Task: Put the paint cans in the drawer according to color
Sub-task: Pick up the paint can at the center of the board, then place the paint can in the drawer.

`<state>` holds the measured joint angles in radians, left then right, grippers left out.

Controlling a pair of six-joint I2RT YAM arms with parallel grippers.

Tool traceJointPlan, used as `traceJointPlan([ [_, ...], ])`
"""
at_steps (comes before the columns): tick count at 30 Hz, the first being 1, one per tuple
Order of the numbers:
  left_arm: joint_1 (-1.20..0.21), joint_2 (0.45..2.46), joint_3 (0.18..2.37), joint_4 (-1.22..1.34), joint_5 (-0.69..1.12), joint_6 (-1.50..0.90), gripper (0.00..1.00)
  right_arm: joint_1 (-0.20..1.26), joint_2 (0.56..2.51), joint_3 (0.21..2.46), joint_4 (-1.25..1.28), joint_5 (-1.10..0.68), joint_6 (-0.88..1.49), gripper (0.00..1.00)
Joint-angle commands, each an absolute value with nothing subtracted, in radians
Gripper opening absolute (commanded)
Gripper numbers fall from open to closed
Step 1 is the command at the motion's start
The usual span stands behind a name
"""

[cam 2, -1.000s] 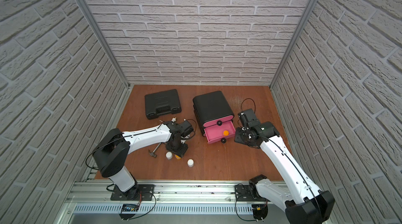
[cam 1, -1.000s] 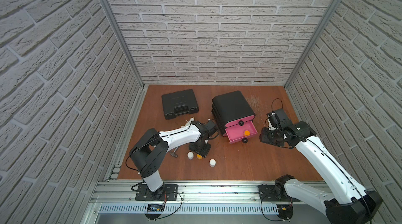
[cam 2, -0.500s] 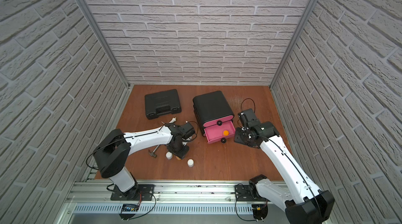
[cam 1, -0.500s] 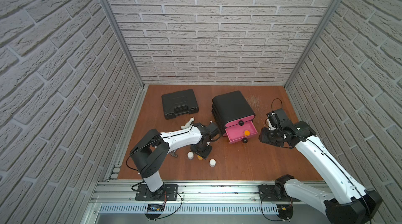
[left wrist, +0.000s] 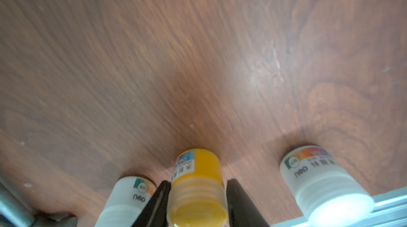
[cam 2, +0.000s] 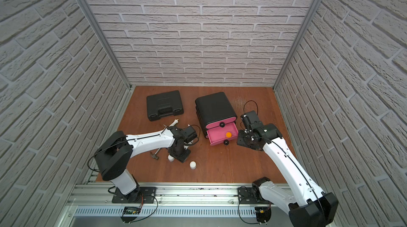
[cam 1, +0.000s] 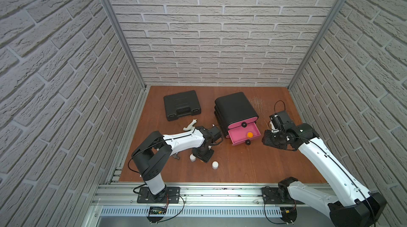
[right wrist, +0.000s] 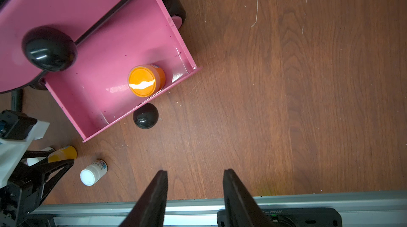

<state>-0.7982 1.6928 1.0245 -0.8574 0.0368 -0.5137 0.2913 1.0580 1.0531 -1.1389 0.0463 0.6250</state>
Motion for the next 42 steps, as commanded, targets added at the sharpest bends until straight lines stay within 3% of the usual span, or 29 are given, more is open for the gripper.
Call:
traceJointPlan([
  [1, -0.804, 1.673, 1.025, -0.858, 0.029, -0.529, 0.45, 0.284, 1.046, 1.041, -1.115, 0.037, 0.632, 0.46],
  [15, -0.826, 1.613, 1.081, -0.93, -0.018, -0.538, 0.29, 0.248, 1.041, 1.004, -1.11, 0.009, 0.615, 0.44],
  [26, -0.915, 1.658, 1.59, -1.199, -0.11, -0.432, 0.31, 0.105, 0.985, 0.87, -1.045, -0.114, 0.612, 0.43],
  [34, -0.994, 1.864, 1.925, -1.286, -0.173, -0.343, 0.31, 0.025, 0.953, 0.71, -0.939, -0.235, 0.659, 0.42],
  [42, -1.047, 2.082, 2.159, -1.304, -0.243, -0.254, 0.32, 0.007, 0.956, 0.715, -0.951, -0.245, 0.642, 0.41],
])
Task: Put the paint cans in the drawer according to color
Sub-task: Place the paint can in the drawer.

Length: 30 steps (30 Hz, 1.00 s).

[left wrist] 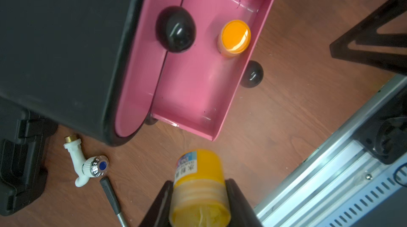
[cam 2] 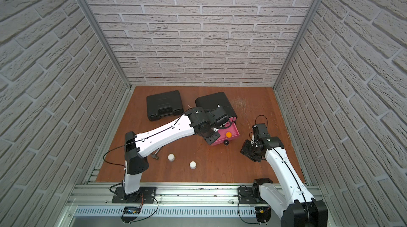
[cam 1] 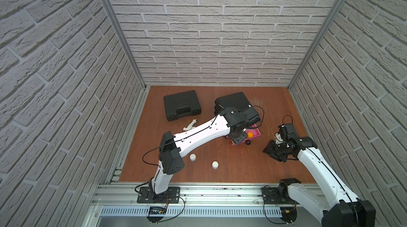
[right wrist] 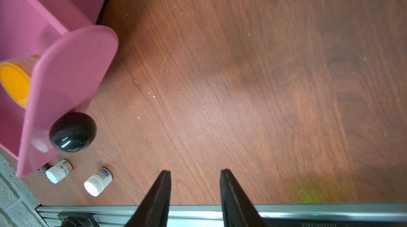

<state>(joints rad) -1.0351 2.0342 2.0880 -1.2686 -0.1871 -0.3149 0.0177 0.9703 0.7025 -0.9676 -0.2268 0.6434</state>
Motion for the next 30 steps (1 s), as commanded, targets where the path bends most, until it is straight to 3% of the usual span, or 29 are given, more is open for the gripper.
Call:
traceJointPlan([
  [1, -1.052, 2.112, 2.193, -1.313, -0.265, -0.237, 0.32, 0.004, 0.953, 0.719, -0.955, -0.245, 0.638, 0.41],
  [15, -1.054, 2.3, 2.313, -1.335, -0.255, -0.192, 0.37, -0.009, 0.931, 0.736, -0.989, -0.241, 0.616, 0.41],
  [25, -1.045, 2.319, 2.313, -1.318, -0.263, -0.204, 0.54, -0.017, 0.914, 0.765, -1.026, -0.233, 0.592, 0.41],
  [30, -1.046, 2.295, 2.313, -1.318, -0.278, -0.21, 0.57, -0.018, 0.913, 0.764, -1.025, -0.243, 0.591, 0.41],
])
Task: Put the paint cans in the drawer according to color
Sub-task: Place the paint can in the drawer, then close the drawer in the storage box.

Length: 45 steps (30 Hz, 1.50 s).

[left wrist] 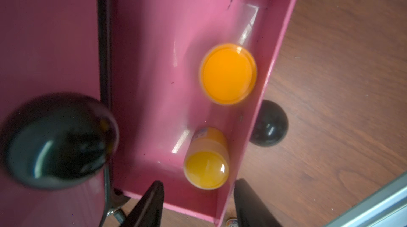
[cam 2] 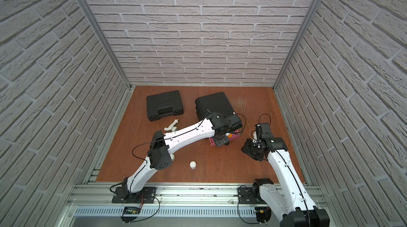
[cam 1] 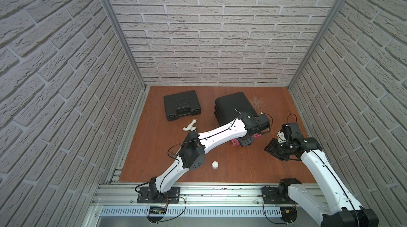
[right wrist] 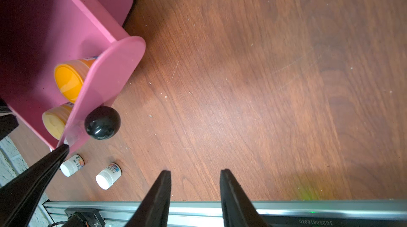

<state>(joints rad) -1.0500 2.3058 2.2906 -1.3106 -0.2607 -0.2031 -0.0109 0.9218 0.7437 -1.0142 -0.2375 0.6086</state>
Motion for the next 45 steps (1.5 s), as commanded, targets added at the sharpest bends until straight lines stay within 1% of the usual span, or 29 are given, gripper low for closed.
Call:
traceJointPlan([
  [1, -1.047, 2.281, 2.312, -1.317, -0.281, -0.213, 0.57, -0.018, 0.914, 0.764, -1.022, -0.248, 0.592, 0.41],
  [7, -1.072, 2.108, 2.259, -1.24, -0.296, -0.249, 0.56, -0.018, 0.94, 0.731, -0.966, -0.334, 0.621, 0.38],
  [11, -1.062, 1.954, 2.14, -1.147, -0.314, -0.315, 0.53, -0.015, 0.947, 0.688, -0.869, -0.387, 0.666, 0.34],
  [16, -0.952, 1.756, 1.916, -0.994, -0.272, -0.444, 0.53, -0.006, 0.988, 0.635, -0.714, -0.435, 0.74, 0.32],
  [21, -0.788, 1.6, 1.687, -0.831, -0.154, -0.572, 0.55, 0.013, 1.065, 0.621, -0.591, -0.452, 0.799, 0.31],
  [24, -0.729, 1.568, 1.618, -0.797, -0.103, -0.604, 0.55, 0.017, 1.104, 0.638, -0.544, -0.453, 0.819, 0.31],
  [27, -0.703, 1.545, 1.568, -0.78, -0.079, -0.626, 0.55, 0.021, 1.14, 0.661, -0.514, -0.45, 0.836, 0.31],
  [35, -0.695, 1.48, 1.464, -0.752, -0.114, -0.682, 0.55, 0.029, 1.221, 0.711, -0.462, -0.463, 0.856, 0.32],
  [45, -0.685, 1.463, 1.426, -0.75, -0.132, -0.701, 0.56, 0.05, 1.27, 0.755, -0.422, -0.482, 0.88, 0.33],
])
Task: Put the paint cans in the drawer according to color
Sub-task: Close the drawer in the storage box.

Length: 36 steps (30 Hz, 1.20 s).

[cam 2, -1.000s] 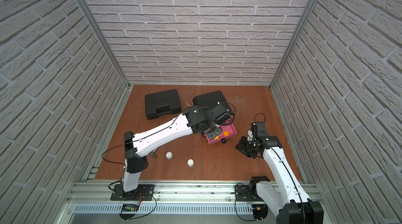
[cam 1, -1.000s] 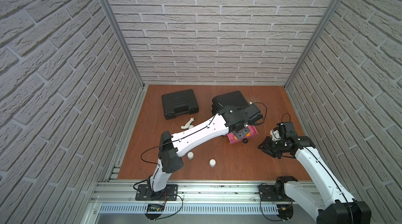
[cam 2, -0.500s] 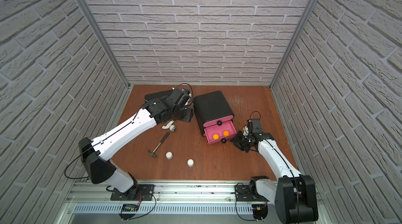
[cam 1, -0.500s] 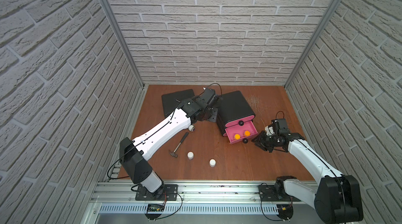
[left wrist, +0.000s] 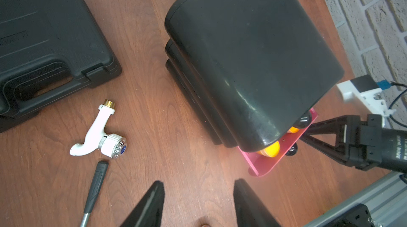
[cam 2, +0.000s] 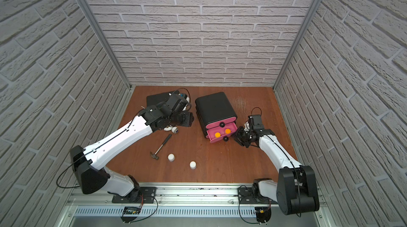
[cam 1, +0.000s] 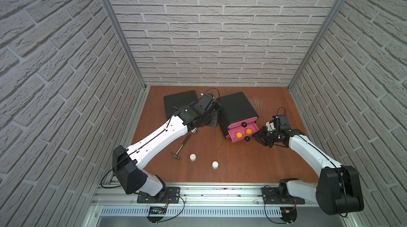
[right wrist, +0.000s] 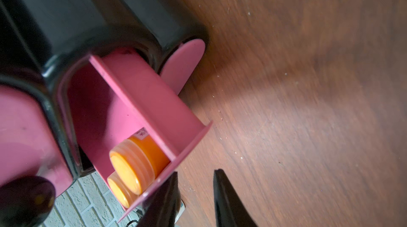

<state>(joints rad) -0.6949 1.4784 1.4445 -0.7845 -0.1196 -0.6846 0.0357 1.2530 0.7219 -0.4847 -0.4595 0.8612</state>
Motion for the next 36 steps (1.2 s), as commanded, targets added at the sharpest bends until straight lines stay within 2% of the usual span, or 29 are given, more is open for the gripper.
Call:
traceJointPlan([
  [1, -0.686, 1.464, 1.425, -0.75, -0.132, -0.703, 0.56, 0.052, 1.278, 0.761, -0.419, -0.481, 0.881, 0.33],
  [27, -0.683, 1.439, 1.397, -0.778, -0.182, -0.741, 0.56, 0.078, 1.466, 0.91, -0.362, -0.483, 0.905, 0.35],
  [36, -0.673, 1.435, 1.395, -0.779, -0.176, -0.735, 0.57, 0.079, 1.406, 0.896, -0.437, -0.442, 0.858, 0.36],
])
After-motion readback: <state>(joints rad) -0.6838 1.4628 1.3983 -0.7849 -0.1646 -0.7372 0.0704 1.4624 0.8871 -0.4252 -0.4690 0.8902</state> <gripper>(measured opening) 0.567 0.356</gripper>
